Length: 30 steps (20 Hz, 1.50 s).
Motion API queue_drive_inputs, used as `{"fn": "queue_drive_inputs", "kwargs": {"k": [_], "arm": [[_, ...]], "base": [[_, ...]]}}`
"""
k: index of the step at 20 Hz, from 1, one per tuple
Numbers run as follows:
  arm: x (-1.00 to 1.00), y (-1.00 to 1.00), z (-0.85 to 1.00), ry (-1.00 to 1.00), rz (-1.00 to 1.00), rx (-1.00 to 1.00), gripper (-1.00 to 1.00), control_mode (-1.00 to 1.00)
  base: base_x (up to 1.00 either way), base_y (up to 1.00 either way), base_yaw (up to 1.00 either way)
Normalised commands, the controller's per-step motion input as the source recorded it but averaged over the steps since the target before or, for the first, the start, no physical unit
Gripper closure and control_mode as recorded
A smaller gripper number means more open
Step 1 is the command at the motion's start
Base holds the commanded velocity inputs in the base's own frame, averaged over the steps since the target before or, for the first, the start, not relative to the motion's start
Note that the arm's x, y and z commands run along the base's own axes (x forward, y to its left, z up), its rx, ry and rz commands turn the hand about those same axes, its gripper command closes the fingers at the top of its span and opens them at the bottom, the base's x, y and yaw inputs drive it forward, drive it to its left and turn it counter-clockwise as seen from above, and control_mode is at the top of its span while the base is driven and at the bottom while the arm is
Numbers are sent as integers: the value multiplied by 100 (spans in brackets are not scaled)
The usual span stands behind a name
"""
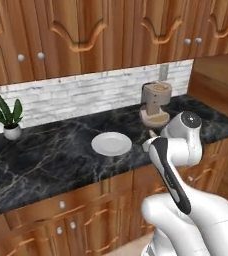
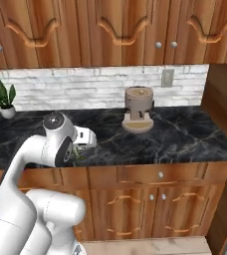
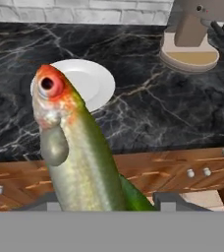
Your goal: Place the fish on the counter behind the older fish on the same shelf of the fridge to maintain FIFO order. Close the fridge door when finished.
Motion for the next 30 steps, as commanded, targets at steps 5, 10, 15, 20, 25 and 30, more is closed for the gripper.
{"fn": "queue_drive_inputs", "kwargs": {"k": [5,10,15,20,25,30], "arm": [[0,0,0,0,0,0,100,100],[0,0,0,0,0,0,100,100],[0,0,0,0,0,0,100,100],[0,0,0,0,0,0,100,100],[0,0,0,0,0,0,100,100],[0,0,0,0,0,0,100,100]], "base": [[-21,0,-41],[-11,-13,-47],[-28,-44,-57],[-25,-62,-58],[-11,-81,-57],[20,-81,-52]]}}
